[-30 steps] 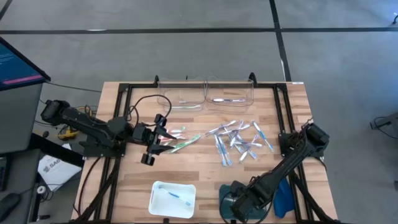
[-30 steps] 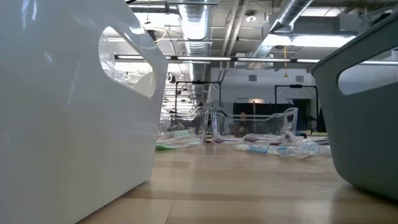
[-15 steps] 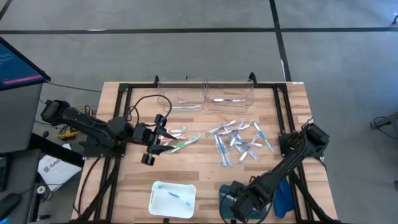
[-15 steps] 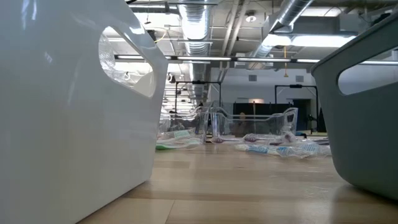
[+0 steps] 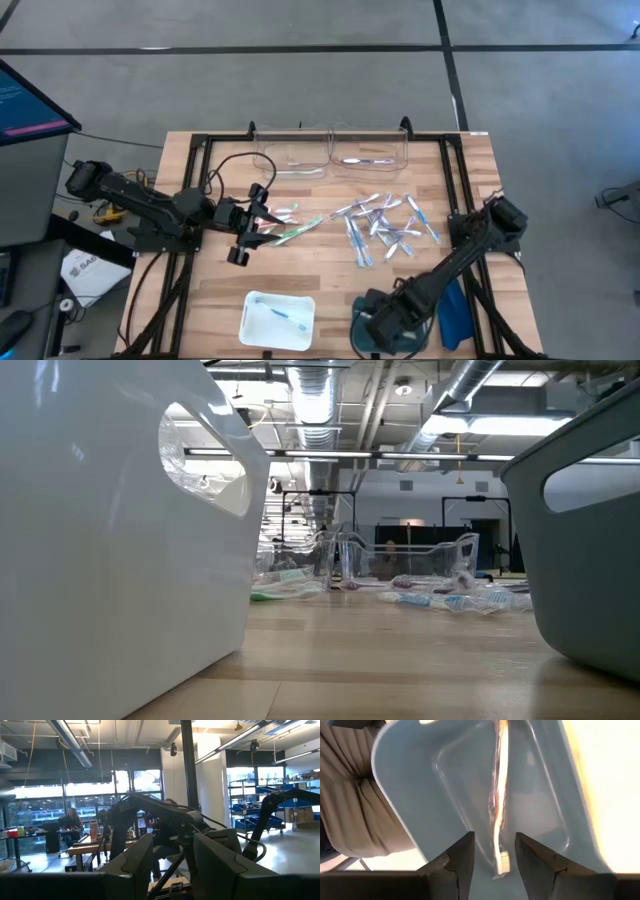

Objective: Pick & Place Toothbrushes
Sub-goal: Put the green toothbrush into the left transparent bin

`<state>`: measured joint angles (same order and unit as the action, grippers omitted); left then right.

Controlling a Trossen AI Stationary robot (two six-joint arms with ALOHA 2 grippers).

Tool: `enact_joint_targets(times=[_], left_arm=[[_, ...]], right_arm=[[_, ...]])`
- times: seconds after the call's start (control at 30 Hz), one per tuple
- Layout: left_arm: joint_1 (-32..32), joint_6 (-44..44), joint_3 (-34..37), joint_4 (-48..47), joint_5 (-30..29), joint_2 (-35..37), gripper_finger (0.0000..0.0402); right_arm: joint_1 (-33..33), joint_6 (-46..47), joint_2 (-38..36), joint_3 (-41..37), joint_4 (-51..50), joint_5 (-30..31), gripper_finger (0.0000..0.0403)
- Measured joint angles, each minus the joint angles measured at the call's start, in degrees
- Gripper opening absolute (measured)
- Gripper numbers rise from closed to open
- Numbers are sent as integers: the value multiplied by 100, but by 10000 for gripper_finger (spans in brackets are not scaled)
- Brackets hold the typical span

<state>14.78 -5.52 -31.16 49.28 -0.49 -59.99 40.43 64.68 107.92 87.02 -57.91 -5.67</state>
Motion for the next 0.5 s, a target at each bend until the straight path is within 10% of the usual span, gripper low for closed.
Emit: enact_joint_targets(times=[0.5], left_arm=[[-2,0,0,-26,4,0,136]], right_arm=[[-802,-1700,-492,0,-3,69,118]])
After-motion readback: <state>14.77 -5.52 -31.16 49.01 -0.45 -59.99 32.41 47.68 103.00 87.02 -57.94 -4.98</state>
